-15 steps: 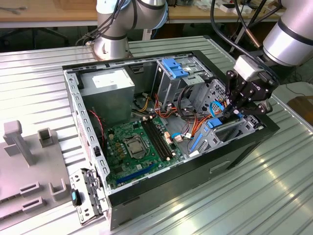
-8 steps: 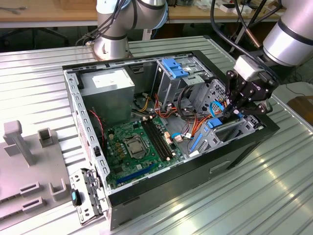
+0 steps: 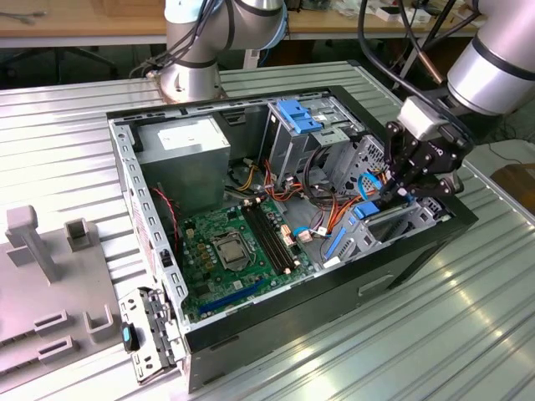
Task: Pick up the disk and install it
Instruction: 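Insert the second disk wire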
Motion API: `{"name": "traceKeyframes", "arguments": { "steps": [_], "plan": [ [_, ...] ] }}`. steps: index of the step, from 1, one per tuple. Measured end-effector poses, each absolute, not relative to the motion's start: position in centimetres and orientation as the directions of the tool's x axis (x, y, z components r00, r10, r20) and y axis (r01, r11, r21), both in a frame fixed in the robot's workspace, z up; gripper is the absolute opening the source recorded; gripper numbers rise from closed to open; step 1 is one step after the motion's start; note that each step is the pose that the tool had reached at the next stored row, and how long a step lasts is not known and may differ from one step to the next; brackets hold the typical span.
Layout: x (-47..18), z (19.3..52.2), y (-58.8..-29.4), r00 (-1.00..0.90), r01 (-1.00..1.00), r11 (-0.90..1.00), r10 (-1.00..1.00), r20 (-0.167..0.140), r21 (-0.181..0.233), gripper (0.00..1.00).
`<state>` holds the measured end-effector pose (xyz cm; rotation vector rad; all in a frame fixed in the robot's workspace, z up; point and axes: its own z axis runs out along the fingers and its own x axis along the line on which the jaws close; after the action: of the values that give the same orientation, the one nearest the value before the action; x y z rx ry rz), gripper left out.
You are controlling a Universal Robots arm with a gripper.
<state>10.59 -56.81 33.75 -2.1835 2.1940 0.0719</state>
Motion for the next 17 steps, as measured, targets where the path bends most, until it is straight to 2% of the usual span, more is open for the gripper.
{"name": "traceKeyframes", "arguments": {
  "steps": [10,11,16,17],
  "plan": [
    [10.6,34.0,-56.9,-0.005,-1.0,0.005,-0.998,-0.067,0.0,0.18],
    [10.6,34.6,-56.9,-0.005,-1.0,0.005,-0.998,-0.065,-0.002,0.24],
    [10.5,35.8,-56.9,-0.005,-1.0,0.005,-0.998,-0.065,-0.01,0.24],
    [10.5,35.8,-56.9,-0.004,-1.0,0.005,-0.998,-0.065,-0.01,0.16]
  ]
}}
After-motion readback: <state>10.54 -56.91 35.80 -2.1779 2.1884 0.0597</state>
